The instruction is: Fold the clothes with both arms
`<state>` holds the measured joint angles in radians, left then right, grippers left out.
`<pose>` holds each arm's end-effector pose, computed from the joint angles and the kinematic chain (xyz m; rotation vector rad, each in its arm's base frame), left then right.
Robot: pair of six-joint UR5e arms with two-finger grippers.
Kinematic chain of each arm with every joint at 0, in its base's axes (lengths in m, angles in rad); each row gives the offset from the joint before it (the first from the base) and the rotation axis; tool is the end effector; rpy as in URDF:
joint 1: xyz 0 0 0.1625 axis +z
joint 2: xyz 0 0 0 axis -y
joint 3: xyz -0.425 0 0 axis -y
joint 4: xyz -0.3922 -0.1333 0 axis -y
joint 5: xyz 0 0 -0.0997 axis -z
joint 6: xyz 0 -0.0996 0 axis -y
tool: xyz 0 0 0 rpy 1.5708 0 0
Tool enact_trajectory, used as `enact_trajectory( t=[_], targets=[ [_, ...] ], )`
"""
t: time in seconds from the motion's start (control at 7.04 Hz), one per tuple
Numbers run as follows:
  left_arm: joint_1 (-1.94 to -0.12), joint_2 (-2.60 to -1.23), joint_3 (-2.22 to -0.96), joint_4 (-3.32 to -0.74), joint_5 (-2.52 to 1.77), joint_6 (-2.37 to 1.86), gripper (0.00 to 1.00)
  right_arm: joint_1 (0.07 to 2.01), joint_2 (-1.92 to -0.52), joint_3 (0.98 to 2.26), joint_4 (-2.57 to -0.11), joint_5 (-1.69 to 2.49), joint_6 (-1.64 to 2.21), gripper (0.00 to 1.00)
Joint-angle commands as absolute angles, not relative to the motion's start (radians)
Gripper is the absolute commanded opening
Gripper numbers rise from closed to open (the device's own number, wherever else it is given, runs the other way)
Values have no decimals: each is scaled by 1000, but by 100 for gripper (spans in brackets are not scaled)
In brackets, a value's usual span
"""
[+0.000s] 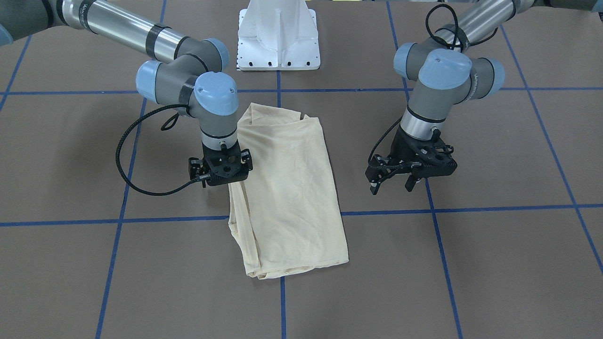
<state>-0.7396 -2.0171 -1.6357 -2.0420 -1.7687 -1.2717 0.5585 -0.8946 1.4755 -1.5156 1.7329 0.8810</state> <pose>0.4125 -0.5302 0.3253 0.3295 0.9439 -0.3062 -0.5590 -0.4875 0.2986 0.2442 -0.6073 -0.1781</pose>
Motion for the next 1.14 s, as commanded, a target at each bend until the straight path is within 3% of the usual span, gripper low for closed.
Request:
enact_trajectory(
  t=[0.0, 0.71, 0.99],
  targets=[
    [-739, -2019, -1626, -2060, -1769, -1273, 100, 558, -899, 1467, -1516, 1735, 874, 100],
    [-739, -2017, -1624, -2062, -1769, -1273, 100, 656, -965, 1482, -1514, 1818, 779, 100],
    [-739, -2017, -1626, -2060, -1769, -1270, 100, 686, -901, 1486, -1513, 1828, 781, 100]
  ],
)
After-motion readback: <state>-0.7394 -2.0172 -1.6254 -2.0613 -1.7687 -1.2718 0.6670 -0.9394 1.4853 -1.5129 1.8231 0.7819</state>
